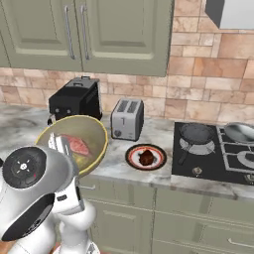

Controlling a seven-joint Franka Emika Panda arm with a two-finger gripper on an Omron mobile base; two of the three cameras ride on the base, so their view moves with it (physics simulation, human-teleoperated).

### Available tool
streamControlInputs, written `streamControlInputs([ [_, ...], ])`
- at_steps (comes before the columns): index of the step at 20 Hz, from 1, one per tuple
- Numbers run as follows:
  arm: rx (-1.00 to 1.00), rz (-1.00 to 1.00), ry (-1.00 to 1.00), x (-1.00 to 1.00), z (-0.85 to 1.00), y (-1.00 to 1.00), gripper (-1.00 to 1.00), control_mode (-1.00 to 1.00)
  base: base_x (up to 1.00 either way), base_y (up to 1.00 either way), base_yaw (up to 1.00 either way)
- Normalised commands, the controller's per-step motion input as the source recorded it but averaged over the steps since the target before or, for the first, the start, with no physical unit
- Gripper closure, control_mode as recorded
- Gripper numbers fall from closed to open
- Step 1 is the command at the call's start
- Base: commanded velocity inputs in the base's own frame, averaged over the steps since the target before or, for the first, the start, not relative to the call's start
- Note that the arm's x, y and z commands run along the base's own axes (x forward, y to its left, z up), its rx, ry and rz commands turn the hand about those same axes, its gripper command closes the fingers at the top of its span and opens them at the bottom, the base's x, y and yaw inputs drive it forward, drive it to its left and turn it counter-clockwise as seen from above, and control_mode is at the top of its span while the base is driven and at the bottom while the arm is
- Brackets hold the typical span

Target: Place one of the steaks on the plate and the other in the bowl. Then place the bowl in the fridge.

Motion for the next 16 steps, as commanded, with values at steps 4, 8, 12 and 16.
streamControlInputs([
  [4,0.00,0.00,0.00,0.00,0.00,0.00,1.00,1.00,-1.00,0.87,-0.01],
  [8,0.00,0.00,0.00,0.00,0.00,0.00,1.00,1.00,-1.00,1.00,-0.06],
  [12,0.00,0.00,0.00,0.00,0.00,0.00,1.00,1.00,-1.00,1.00,-0.11],
  [16,0.00,0.00,0.00,0.00,0.00,0.00,1.00,1.00,-1.00,0.83,-0.08],
])
